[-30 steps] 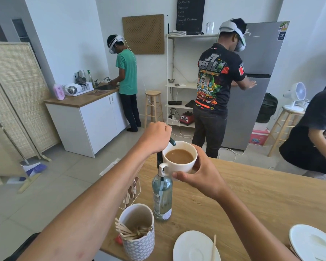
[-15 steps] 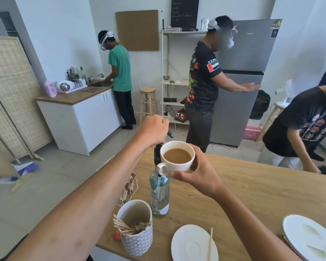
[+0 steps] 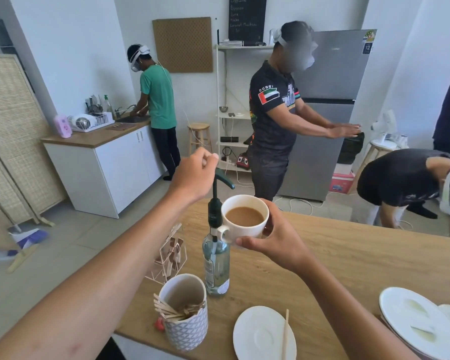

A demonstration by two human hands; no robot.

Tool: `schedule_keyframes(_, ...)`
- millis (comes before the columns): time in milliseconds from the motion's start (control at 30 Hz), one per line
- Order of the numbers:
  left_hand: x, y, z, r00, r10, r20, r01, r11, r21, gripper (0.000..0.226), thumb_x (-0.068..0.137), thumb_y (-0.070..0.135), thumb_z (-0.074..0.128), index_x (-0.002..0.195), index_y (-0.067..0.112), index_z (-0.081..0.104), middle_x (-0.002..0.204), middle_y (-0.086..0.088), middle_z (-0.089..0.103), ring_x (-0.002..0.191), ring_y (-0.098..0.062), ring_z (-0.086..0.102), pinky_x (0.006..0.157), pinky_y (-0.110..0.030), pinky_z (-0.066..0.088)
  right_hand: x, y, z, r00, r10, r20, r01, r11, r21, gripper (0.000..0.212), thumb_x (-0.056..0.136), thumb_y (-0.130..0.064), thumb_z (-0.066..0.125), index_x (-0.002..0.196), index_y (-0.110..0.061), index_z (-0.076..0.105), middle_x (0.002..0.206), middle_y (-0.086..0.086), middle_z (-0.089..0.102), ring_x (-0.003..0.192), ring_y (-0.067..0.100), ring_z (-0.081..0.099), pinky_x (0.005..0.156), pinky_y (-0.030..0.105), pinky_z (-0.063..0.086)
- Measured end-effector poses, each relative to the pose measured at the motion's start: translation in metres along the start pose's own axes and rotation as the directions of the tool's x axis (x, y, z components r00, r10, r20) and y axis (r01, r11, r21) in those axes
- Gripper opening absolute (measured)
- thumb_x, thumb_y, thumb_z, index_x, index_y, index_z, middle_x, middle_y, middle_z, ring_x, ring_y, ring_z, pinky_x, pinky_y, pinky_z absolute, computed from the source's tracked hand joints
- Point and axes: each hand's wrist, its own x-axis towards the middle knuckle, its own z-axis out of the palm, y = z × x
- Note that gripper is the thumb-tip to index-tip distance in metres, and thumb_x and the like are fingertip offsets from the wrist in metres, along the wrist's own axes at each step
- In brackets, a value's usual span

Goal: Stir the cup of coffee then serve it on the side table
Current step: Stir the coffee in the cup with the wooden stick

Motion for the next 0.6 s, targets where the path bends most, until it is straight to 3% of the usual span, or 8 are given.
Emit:
schedule_keyframes(133,-0.019,-0.017,-0.005,0.999,0.004,-0.041,-0.009,0.990,-0.140,0.026,0.096,0.034,0.039,0.111,0.014,0.045,0.085,-0.002,0.058,0.089,-0.031,0.062,0.079,-0.046,0.049,-0.006,0.002,-0.003,1.000,-0.003,-0.010,0.003,1.000,0.009,0.083,0.063,-0.032,0.090,0.132,-0.030,0.044,0.119,-0.015,0.062,0.111,0.005,0.060,0.095,0.028,0.052)
schedule_keyframes(300,-0.042,-0.047,0.005,0.999,-0.014,-0.034,0.008,0.983,-0.185,0.019,0.092,0.030,0.049,0.099,0.014,0.043,0.076,0.000,0.047,0.066,-0.018,0.046,0.065,-0.042,0.042,-0.017,0.003,-0.010,1.000,0.010,-0.022,-0.009,1.000,0.005,0.082,0.063,-0.029,0.090,0.131,-0.031,0.044,0.117,-0.017,0.061,0.108,0.000,0.059,0.092,0.021,0.051)
schedule_keyframes(367,-0.049,-0.056,0.009,0.998,-0.045,0.053,0.055,0.975,-0.214,0.022,0.086,0.034,0.055,0.089,0.015,0.045,0.071,0.000,0.045,0.062,-0.017,0.042,0.063,-0.038,0.038,-0.021,0.004,-0.012,1.000,0.017,-0.024,-0.016,1.000,0.018,0.082,0.064,-0.025,0.090,0.131,-0.031,0.044,0.118,-0.015,0.062,0.109,0.001,0.060,0.093,0.021,0.050)
schedule_keyframes(467,-0.059,-0.061,0.016,0.958,-0.053,0.283,0.163,0.910,-0.381,0.022,0.082,0.032,0.065,0.083,0.013,0.053,0.070,-0.005,0.054,0.068,-0.021,0.052,0.069,-0.041,0.046,-0.029,0.006,-0.016,0.999,0.022,-0.028,-0.021,0.999,0.029,0.080,0.064,-0.023,0.090,0.129,-0.033,0.045,0.119,-0.014,0.062,0.110,0.002,0.060,0.094,0.023,0.050)
schedule_keyframes(533,-0.066,-0.063,0.022,0.905,0.005,0.425,0.205,0.871,-0.446,0.012,0.088,0.014,0.069,0.095,0.008,0.060,0.085,-0.009,0.063,0.079,-0.024,0.062,0.072,-0.037,0.052,-0.035,0.006,-0.018,0.999,0.029,-0.023,-0.028,0.999,0.030,0.077,0.065,-0.023,0.090,0.126,-0.037,0.045,0.118,-0.014,0.062,0.109,0.002,0.060,0.093,0.024,0.051)
schedule_keyframes(600,-0.071,-0.065,0.027,0.833,0.072,0.549,0.227,0.860,-0.457,0.028,0.087,0.013,0.074,0.113,0.013,0.064,0.108,-0.009,0.068,0.097,-0.024,0.067,0.081,-0.036,0.056,-0.041,0.007,-0.020,0.999,0.034,-0.015,-0.034,0.999,0.034,0.076,0.065,-0.022,0.090,0.125,-0.037,0.046,0.118,-0.013,0.062,0.109,0.003,0.060,0.093,0.025,0.051)
